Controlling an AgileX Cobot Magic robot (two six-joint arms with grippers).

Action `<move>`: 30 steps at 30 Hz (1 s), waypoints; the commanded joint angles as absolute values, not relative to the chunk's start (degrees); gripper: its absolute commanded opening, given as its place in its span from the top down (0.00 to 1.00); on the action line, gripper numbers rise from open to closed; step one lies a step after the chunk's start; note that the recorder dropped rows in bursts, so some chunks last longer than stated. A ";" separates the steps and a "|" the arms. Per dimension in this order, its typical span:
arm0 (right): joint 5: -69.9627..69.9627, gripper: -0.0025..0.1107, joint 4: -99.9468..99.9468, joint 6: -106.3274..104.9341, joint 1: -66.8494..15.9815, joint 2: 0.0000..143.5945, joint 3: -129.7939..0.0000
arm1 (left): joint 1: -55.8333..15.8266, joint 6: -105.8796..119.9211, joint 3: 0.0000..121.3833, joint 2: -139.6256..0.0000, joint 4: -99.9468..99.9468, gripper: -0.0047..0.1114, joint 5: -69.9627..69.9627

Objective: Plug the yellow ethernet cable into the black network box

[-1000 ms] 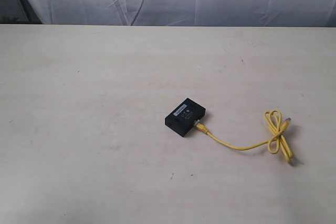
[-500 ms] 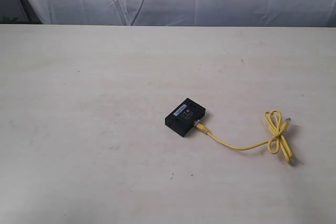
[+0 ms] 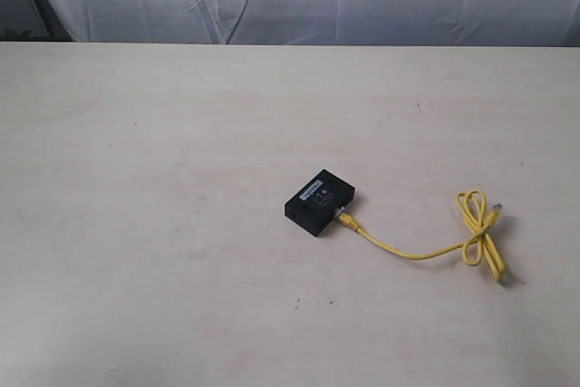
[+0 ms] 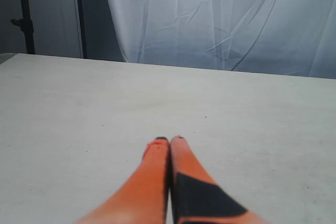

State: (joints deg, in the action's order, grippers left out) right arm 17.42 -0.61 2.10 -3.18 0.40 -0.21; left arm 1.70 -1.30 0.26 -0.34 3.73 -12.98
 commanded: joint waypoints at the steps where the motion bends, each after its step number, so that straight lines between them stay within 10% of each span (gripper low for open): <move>1: 17.10 0.98 -0.77 2.12 -3.32 0.00 0.00 | 1.73 -1.17 0.00 0.00 3.75 0.96 -12.78; 30: 17.18 0.98 0.75 2.12 -3.32 0.00 0.00 | 1.73 -1.07 0.00 0.00 3.75 0.96 -12.78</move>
State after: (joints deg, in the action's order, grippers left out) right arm 17.42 0.60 2.18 -3.18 0.40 -0.21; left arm 1.70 -1.08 0.26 -0.34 3.73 -12.98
